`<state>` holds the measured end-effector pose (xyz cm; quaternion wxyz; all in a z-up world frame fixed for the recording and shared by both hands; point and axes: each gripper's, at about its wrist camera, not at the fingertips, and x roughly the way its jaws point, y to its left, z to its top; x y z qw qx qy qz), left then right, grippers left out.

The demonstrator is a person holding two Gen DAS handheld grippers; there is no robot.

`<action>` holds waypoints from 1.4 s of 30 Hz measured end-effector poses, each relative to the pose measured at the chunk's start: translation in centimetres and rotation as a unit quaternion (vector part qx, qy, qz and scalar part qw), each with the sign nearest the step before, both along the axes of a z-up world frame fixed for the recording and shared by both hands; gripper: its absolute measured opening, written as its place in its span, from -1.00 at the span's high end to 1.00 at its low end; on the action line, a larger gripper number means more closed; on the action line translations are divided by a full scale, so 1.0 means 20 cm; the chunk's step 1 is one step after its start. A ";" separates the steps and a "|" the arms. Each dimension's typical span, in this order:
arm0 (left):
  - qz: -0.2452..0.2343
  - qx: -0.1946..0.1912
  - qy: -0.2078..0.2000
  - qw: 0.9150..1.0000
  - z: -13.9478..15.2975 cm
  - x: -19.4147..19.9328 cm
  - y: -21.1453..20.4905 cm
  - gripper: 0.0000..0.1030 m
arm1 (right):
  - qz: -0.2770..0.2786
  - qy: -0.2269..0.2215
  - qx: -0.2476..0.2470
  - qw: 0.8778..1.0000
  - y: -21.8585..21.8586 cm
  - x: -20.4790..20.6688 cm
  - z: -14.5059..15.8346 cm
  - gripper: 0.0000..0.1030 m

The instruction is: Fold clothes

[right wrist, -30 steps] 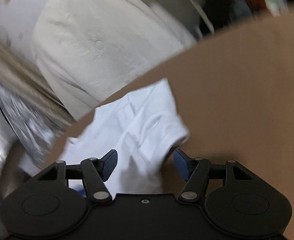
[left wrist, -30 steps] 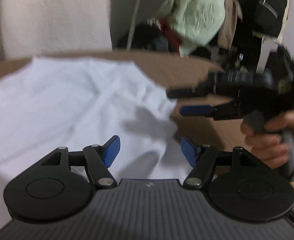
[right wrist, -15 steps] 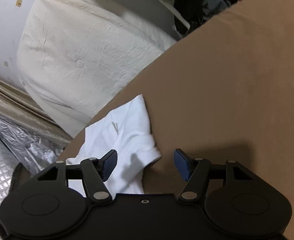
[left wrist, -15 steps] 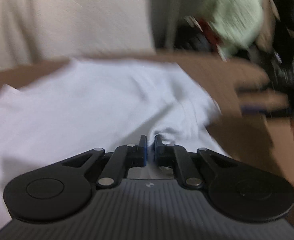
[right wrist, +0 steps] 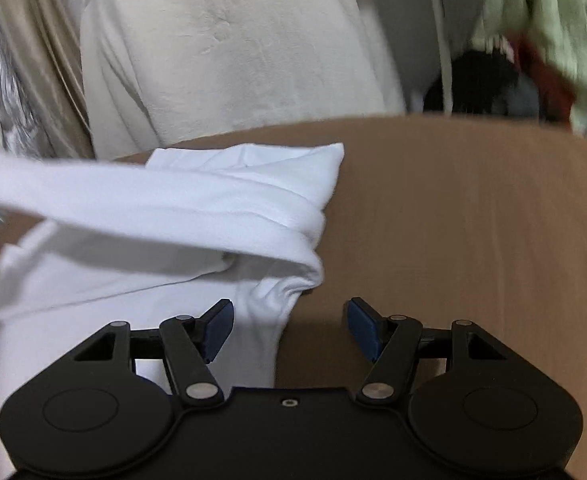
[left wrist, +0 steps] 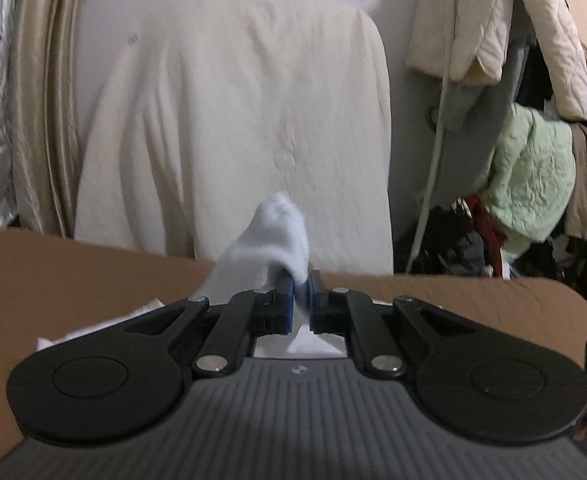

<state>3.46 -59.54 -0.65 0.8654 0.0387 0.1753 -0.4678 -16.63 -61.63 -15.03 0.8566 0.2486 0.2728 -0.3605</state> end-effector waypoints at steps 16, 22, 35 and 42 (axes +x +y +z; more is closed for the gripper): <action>0.203 0.099 0.142 0.964 -0.53 0.19 0.31 0.78 | -0.044 0.003 -0.014 0.999 -0.02 -0.02 -0.03 0.51; 0.291 0.183 0.116 0.932 -0.50 0.26 0.40 0.56 | -0.048 0.013 -0.019 0.999 -0.03 -0.01 -0.02 0.51; 0.176 0.112 0.216 0.954 -0.50 0.69 0.62 -0.12 | -0.069 0.041 -0.030 0.996 0.01 0.00 0.02 0.36; 0.145 0.019 0.390 0.909 -0.66 0.84 0.57 -0.37 | -0.079 0.032 -0.014 0.996 -0.01 -0.02 -0.01 0.24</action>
